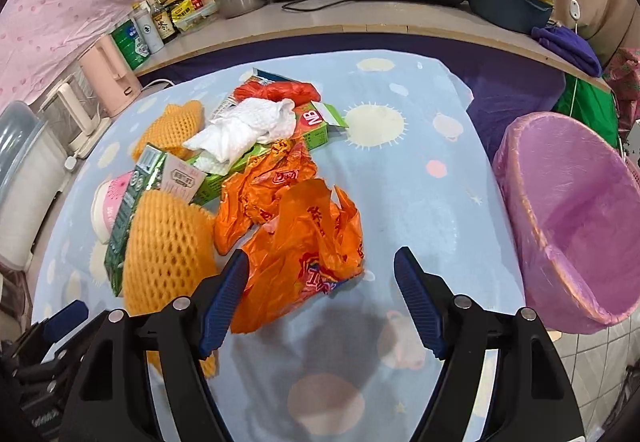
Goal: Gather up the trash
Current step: 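Grasp the orange foam net with the left tool while the right tool grasps the orange bag, then carry foam net and orange bag over the bin and open both tools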
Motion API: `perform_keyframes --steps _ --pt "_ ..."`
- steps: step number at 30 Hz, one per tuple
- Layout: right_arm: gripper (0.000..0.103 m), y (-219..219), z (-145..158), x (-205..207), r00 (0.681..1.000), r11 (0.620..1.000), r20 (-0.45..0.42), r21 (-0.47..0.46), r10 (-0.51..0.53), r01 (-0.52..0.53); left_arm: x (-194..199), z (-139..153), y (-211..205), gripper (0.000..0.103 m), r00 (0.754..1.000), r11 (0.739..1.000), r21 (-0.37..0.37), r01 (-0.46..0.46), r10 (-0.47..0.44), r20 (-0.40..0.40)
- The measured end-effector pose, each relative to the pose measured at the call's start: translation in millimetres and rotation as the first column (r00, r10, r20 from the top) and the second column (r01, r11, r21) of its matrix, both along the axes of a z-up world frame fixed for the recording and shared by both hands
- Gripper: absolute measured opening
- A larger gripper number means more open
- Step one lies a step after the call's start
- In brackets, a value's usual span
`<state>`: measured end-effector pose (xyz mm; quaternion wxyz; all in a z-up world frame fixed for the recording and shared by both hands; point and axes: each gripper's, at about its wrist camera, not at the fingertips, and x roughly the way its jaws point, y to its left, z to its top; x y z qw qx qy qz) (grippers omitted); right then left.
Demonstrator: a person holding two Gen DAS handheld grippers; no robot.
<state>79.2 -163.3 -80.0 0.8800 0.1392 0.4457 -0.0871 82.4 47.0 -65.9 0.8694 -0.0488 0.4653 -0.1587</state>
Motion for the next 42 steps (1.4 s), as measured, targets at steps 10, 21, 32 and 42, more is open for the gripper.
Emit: perform_keyframes --steps 10,21,32,42 --pt "0.017 -1.2 -16.8 0.4 0.999 1.000 -0.038 0.017 0.009 -0.009 -3.2 -0.2 -6.5 0.088 1.000 1.000 -0.010 0.016 -0.016 -0.006" --pt "0.016 -26.3 15.4 -39.3 0.998 0.998 0.043 0.020 -0.055 0.055 -0.6 -9.6 -32.3 0.088 0.999 0.999 0.011 0.035 -0.035 0.002" --pt "0.016 -45.0 30.4 -71.7 0.993 0.995 0.068 0.036 -0.093 0.091 -1.9 -17.5 -44.0 0.021 0.997 0.997 0.018 0.071 -0.071 -0.012" --pt "0.016 -57.0 39.1 -97.6 0.989 0.993 0.092 0.038 -0.118 0.115 -32.6 13.0 -45.9 0.009 0.989 0.990 -0.010 0.137 -0.137 0.049"
